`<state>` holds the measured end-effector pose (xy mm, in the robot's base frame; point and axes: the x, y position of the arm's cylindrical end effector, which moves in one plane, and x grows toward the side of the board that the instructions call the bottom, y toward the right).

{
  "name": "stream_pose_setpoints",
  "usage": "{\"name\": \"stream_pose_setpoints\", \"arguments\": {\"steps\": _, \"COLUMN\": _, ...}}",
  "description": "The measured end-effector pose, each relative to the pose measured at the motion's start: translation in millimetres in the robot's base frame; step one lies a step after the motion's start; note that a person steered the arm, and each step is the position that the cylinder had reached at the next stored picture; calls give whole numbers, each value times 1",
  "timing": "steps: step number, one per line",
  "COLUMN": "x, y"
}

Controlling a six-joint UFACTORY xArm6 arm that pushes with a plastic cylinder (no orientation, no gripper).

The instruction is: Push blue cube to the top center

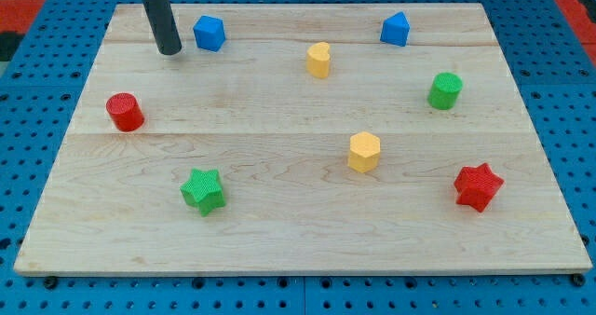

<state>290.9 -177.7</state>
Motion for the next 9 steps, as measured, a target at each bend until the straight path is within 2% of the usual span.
{"name": "stream_pose_setpoints", "arguments": {"steps": 2, "x": -24, "y": 51}}
{"name": "stream_pose_setpoints", "arguments": {"steps": 3, "x": -24, "y": 21}}
{"name": "stream_pose_setpoints", "arguments": {"steps": 4, "x": -38, "y": -19}}
{"name": "stream_pose_setpoints", "arguments": {"steps": 5, "x": -62, "y": -31}}
{"name": "stream_pose_setpoints", "arguments": {"steps": 7, "x": -47, "y": 50}}
{"name": "stream_pose_setpoints", "arguments": {"steps": 8, "x": -27, "y": 79}}
{"name": "stream_pose_setpoints", "arguments": {"steps": 9, "x": -26, "y": 96}}
